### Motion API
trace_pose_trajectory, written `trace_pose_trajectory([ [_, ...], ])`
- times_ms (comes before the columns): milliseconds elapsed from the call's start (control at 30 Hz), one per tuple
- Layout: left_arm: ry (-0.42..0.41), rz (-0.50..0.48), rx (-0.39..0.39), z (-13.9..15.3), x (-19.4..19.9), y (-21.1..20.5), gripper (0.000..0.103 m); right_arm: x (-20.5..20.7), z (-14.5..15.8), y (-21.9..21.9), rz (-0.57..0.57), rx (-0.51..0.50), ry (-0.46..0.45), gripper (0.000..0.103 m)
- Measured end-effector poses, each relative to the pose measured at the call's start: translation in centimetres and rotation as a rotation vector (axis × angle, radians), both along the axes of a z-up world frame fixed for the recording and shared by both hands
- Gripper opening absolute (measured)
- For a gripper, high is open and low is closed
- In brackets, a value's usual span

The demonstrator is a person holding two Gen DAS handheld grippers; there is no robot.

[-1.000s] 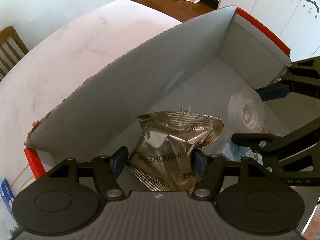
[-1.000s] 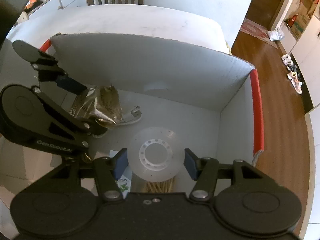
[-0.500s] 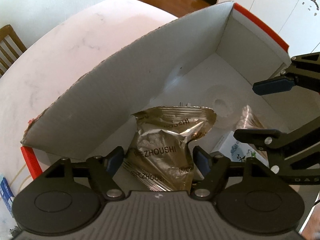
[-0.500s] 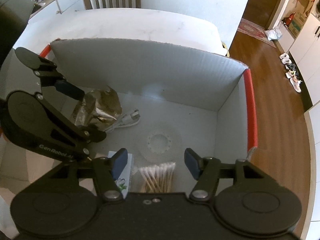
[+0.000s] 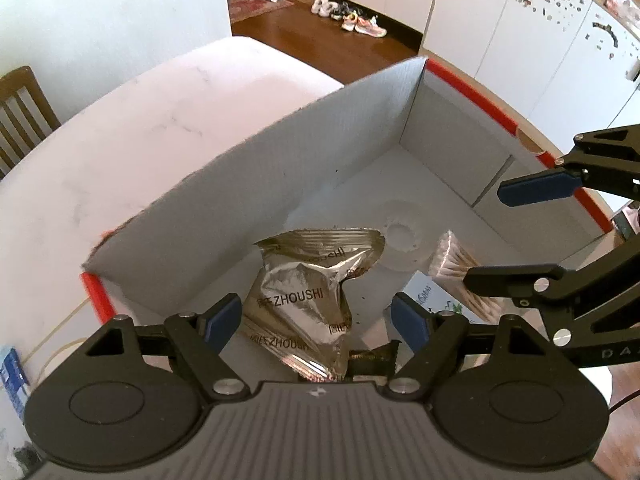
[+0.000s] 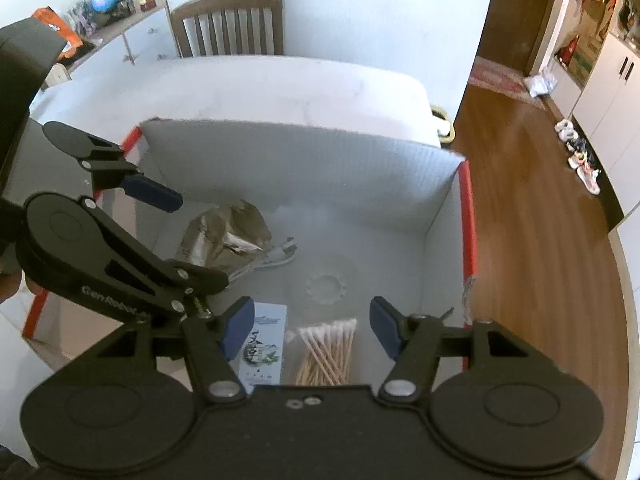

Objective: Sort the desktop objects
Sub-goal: 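Withdraw both open tools from the box back over the table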

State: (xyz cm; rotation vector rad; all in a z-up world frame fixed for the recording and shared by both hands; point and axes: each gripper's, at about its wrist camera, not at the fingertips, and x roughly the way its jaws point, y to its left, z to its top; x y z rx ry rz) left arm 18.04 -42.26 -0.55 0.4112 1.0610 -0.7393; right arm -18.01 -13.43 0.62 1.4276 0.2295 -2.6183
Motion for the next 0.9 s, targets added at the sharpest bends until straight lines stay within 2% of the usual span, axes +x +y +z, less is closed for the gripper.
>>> trace_pose_trajectory([
  [467,-0.044,0.041,-0.1,2.8,-2.8,2.1,0.082,3.2,2.3,-1.0,-0.014,-0.02,0.069,0.064],
  [533,-0.053,0.04,-0.119,3.6,-3.3,2.6,0.085,3.6,2.5,-1.2,-0.015,-0.015,0.075,0.065],
  [600,-0.064,0.045,-0.141,4.1,-3.8,3.1,0.088,4.0,2.4,-1.4,-0.025,-0.005,0.083,0.072],
  [733,-0.066,0.054,-0.182,4.5,-4.4,4.1,0.091,4.4,2.1,-1.5,-0.055,-0.006,0.08,0.073],
  [800,-0.07,0.058,-0.202,4.7,-4.7,4.6,0.101,4.7,2.1,-1.7,-0.064,-0.005,0.082,0.074],
  [900,-0.077,0.06,-0.221,5.0,-5.2,5.3,0.101,5.4,2.4,-2.0,-0.088,-0.004,0.109,0.075],
])
